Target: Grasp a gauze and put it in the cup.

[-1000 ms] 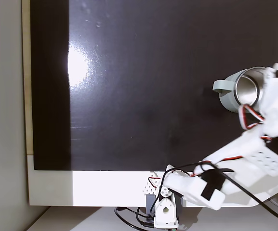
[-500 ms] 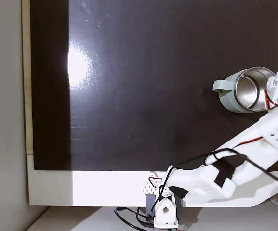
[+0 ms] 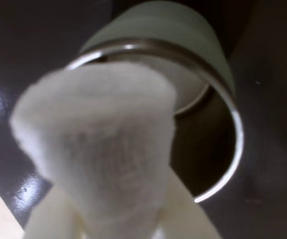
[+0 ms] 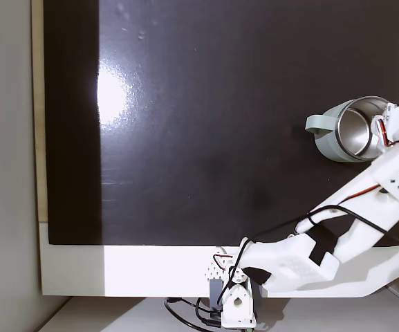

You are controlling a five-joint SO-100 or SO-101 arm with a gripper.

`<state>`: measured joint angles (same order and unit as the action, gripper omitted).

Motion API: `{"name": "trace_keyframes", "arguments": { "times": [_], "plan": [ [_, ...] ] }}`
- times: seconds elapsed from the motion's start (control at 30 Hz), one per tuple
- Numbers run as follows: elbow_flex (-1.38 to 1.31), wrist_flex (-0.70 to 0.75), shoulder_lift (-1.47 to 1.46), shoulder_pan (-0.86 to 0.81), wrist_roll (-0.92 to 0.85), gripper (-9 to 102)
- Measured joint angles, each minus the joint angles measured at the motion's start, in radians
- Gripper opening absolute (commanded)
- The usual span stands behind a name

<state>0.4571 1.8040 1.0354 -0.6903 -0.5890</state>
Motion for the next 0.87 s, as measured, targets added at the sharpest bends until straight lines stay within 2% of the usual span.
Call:
{"name": "trace_keyframes", "arguments": {
  "times": [0.17, 0.3, 0.87],
  "plan": [
    [0.025, -0.002, 0.002, 0.006, -0.014, 23],
    [0.026, -0.002, 0.002, 0.002, -0.014, 29],
    [0.06, -0.002, 0.015, 0.002, -0.014, 30]
  ]
}}
